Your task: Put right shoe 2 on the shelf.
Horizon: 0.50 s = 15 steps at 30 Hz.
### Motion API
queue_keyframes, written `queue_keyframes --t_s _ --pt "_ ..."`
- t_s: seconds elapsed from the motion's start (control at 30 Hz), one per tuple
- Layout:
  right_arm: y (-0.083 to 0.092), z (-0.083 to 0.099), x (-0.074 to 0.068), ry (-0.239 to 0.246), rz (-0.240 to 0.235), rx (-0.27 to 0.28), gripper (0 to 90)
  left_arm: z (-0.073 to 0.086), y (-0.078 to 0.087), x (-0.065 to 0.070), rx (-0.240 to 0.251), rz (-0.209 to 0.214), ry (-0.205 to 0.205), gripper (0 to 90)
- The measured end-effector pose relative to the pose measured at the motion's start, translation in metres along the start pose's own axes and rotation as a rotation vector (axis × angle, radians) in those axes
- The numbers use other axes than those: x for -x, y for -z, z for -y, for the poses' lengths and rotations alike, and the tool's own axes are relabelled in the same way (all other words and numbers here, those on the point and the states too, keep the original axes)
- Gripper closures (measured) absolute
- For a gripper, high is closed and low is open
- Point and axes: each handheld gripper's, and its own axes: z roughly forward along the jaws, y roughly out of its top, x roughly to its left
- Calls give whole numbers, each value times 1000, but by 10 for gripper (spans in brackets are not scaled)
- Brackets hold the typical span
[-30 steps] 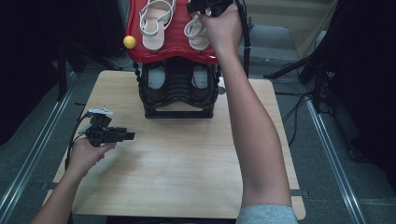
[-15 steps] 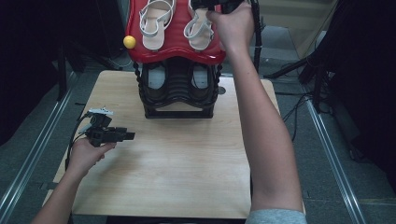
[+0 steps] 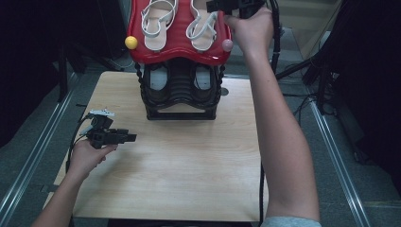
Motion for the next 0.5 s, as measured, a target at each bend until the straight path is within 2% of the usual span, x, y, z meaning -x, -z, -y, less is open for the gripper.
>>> queue_keyframes --t_s 0.5 --pt "7 26 31 -19 40 -8 539 0 -1 0 1 -3 -3 462"
